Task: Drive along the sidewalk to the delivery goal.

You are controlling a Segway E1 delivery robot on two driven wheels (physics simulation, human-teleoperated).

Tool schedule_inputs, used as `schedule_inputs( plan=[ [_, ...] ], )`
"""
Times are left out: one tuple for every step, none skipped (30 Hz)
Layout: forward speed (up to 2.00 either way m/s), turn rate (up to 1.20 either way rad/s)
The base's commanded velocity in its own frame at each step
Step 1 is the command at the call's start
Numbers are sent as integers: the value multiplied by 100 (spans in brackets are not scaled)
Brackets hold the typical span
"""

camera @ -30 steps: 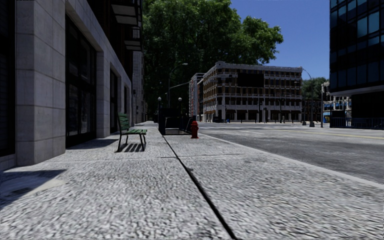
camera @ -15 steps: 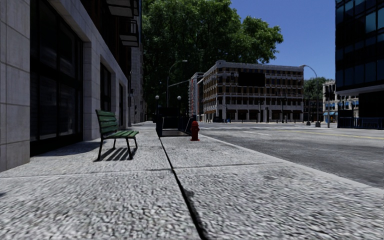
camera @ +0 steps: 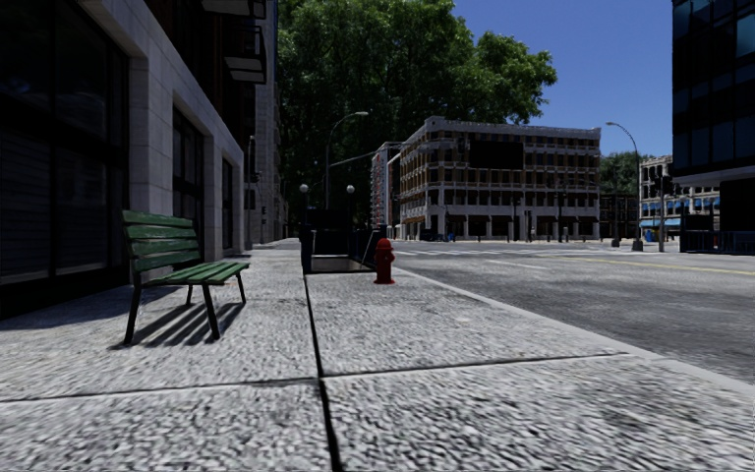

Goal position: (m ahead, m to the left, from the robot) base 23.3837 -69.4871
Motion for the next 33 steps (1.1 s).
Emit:
schedule_inputs(
  plan=[
    [200,0],
    [200,0],
    [200,0],
    [200,0],
    [200,0],
    [200,0],
    [200,0],
    [200,0],
    [200,0],
    [200,0],
    [200,0],
    [200,0],
    [200,0],
    [200,0],
    [200,0],
    [200,0],
    [200,0],
    [200,0],
    [200,0],
    [200,0],
    [200,0],
    [200,0],
    [200,0],
    [200,3],
    [200,24],
    [200,24],
    [200,42],
    [200,55],
    [200,59],
    [200,20],
    [200,5],
    [200,0],
    [200,0]
  ],
)
